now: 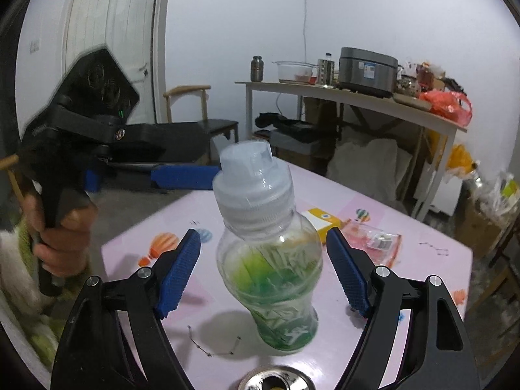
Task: Collect trash
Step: 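Pass the green bottle from the left tool into the right tool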
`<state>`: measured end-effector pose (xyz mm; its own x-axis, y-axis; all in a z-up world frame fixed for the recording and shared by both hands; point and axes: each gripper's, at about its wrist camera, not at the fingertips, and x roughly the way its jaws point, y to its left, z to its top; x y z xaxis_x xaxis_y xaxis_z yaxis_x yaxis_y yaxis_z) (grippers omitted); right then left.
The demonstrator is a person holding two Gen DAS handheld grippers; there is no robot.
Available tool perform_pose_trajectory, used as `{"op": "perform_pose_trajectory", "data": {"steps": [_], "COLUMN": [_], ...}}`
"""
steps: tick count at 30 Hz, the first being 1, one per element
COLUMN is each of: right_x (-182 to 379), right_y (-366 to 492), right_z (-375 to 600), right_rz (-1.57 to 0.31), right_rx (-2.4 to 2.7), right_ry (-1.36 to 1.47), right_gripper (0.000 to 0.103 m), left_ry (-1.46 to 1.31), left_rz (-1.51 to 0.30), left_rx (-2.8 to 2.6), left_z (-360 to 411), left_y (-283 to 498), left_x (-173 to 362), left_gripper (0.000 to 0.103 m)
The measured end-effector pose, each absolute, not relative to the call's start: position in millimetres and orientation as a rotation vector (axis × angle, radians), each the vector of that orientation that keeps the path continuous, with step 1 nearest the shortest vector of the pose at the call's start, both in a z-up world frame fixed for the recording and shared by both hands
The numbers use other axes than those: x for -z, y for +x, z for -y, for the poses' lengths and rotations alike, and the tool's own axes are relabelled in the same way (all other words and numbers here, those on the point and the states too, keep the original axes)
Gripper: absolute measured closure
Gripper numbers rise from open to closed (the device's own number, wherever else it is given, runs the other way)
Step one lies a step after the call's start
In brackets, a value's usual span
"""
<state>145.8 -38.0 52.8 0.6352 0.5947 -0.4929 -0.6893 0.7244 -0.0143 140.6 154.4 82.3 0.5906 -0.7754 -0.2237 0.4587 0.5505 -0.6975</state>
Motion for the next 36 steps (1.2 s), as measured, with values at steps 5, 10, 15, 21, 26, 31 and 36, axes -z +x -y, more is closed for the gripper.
{"op": "perform_pose_trajectory", "data": {"steps": [5,10,15,21,26,31,36], "right_x": [-59,-62,-63,-62,-66,-67,-68], "right_y": [169,198,200,197,191,187,183], "right_z": [35,33,35,54,75,87,92], "right_rz": [-0.535,-0.624,-0.644,-0.656,-0.623,-0.595,-0.572], "right_rx": [-0.777,-0.778,-0.766,-0.747,-0.679,-0.625,-0.600], "right_ry": [-0.123,-0.050,-0.030,0.047,0.109,0.152,0.175], "right_gripper": [0.029,0.044,0.045,0.046,0.055,0.059,0.065], "left_ry": [-0.770,-0.761,-0.652,-0.515,-0.318,-0.152,-0.063], "left_rz": [-0.575,-0.568,-0.574,-0.595,-0.600,-0.611,-0.647], "left_rx": [0.738,0.712,0.669,0.660,0.692,0.721,0.712], "left_z": [-180,-187,-179,-164,-132,-89,-48], "left_y": [149,144,141,130,104,79,73], "left_x": [-64,-57,-52,-45,-46,-34,-17], "left_gripper": [0.042,0.042,0.042,0.040,0.030,0.023,0.021]}}
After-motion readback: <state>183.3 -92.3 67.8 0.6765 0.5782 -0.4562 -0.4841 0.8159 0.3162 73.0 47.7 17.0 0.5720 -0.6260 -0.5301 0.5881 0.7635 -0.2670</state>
